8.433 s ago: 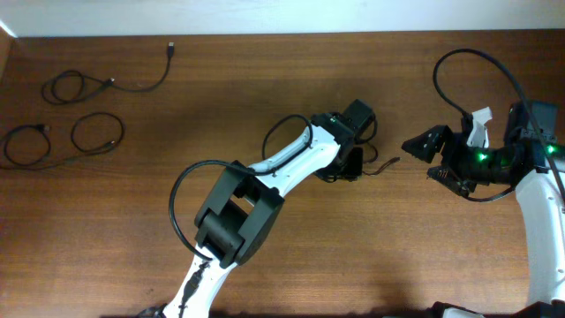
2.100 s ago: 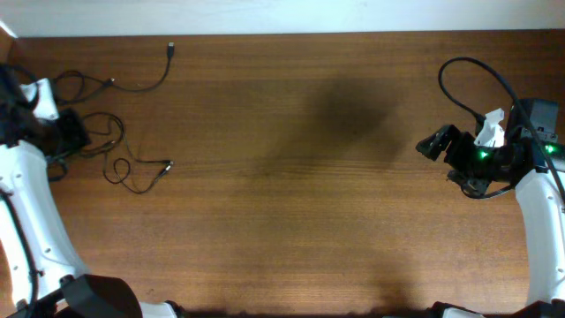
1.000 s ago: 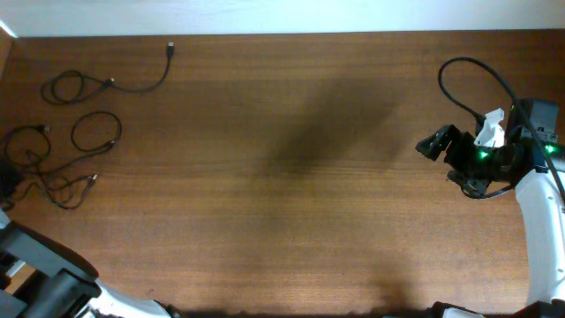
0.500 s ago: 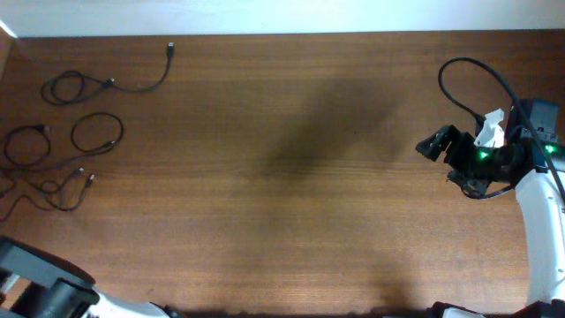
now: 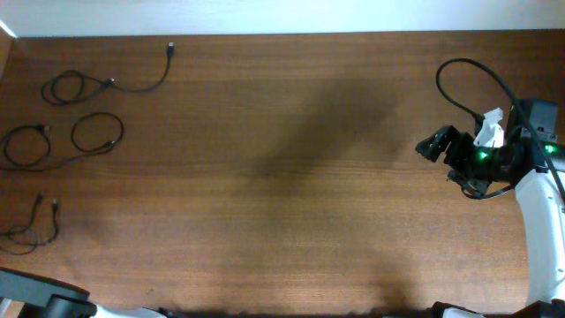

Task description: Untangle cables

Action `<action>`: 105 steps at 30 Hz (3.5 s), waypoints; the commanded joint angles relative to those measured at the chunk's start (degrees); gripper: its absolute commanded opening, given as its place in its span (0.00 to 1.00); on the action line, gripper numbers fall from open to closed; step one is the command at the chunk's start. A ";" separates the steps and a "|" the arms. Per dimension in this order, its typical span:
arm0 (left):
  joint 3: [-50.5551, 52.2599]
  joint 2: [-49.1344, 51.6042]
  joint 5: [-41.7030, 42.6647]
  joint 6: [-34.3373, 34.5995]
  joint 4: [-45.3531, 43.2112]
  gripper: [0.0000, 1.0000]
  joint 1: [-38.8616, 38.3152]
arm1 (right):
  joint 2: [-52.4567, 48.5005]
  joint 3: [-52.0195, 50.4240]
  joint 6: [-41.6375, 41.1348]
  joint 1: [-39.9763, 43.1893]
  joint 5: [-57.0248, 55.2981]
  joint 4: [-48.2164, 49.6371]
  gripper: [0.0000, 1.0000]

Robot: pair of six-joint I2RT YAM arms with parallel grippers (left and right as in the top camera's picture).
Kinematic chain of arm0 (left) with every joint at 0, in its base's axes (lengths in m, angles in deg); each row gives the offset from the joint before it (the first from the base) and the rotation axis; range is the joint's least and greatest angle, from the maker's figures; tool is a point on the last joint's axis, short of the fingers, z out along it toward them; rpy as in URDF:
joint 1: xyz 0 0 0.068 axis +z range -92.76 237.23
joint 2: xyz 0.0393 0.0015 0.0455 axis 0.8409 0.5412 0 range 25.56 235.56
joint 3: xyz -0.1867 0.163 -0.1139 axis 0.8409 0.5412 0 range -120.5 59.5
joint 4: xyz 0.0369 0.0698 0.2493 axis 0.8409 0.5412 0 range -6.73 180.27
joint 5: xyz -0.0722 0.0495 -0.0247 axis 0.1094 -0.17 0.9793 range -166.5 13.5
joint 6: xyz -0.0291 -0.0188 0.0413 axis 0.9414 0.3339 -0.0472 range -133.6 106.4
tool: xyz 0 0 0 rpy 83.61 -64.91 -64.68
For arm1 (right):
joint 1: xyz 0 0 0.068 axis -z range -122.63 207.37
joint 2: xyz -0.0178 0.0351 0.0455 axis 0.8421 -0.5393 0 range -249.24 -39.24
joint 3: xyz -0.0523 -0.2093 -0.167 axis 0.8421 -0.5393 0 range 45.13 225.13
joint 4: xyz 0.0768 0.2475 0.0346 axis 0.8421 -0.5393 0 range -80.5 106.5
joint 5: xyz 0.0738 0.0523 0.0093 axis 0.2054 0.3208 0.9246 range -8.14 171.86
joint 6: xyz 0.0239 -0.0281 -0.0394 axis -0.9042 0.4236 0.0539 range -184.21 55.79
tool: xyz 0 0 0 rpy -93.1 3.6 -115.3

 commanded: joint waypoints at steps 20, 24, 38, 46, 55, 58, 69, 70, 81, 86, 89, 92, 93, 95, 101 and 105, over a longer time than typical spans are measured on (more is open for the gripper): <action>0.61 6.45 12.26 0.46 3.93 0.70 -0.07 | -0.15 0.02 1.01 0.15 0.31 0.22 0.98; 0.61 6.47 12.46 0.46 4.72 0.88 -0.09 | -0.15 0.02 1.01 0.15 0.28 0.26 0.98; -1.90 6.45 35.78 -21.46 4.39 1.00 -0.09 | -0.15 0.02 0.98 0.15 0.33 0.44 0.98; -1.25 6.45 35.58 -23.56 7.28 0.99 -0.09 | -0.15 0.02 1.01 0.15 0.31 0.72 0.98; 7.52 6.45 30.27 -23.56 7.63 0.99 -0.09 | -0.15 0.02 1.01 0.15 0.33 1.36 0.98; 9.35 6.45 30.25 -23.26 6.82 0.99 -0.87 | -0.15 0.02 1.01 0.15 0.33 1.49 0.98; 2.84 1.33 12.61 -18.34 3.63 0.99 -16.22 | -0.15 0.02 1.01 0.15 0.33 1.09 0.98; 1.22 1.07 12.57 -17.46 3.74 0.99 -16.79 | -0.15 0.02 1.01 0.15 0.33 1.09 0.98; -16.04 -2.05 10.14 -15.80 4.79 0.99 -19.52 | -0.15 0.02 1.01 0.15 0.33 1.09 0.98; -13.18 -0.55 4.11 -15.50 6.60 0.99 -18.69 | -0.15 0.02 1.01 0.15 0.33 1.11 0.98; -8.76 1.27 -1.07 -7.50 6.40 0.99 -16.63 | -0.15 0.02 1.01 0.15 0.33 1.03 0.98; -5.75 3.30 -2.62 -5.27 5.09 0.99 -14.27 | -0.15 0.02 1.51 0.15 0.33 0.44 0.98; -4.87 4.42 -2.62 -5.29 3.80 0.99 -13.14 | -0.15 0.02 1.95 0.15 0.31 0.44 0.98; -3.87 6.40 -2.36 -6.49 2.58 0.99 -11.41 | -0.15 0.02 1.86 0.15 0.33 0.52 0.98; -3.54 12.66 -2.40 -8.70 1.20 0.99 -9.16 | -0.15 0.02 1.88 0.15 0.33 0.59 0.98; -3.54 15.06 -2.38 -8.66 -1.60 0.99 -9.18 | -0.15 0.02 1.86 0.15 0.33 0.44 0.98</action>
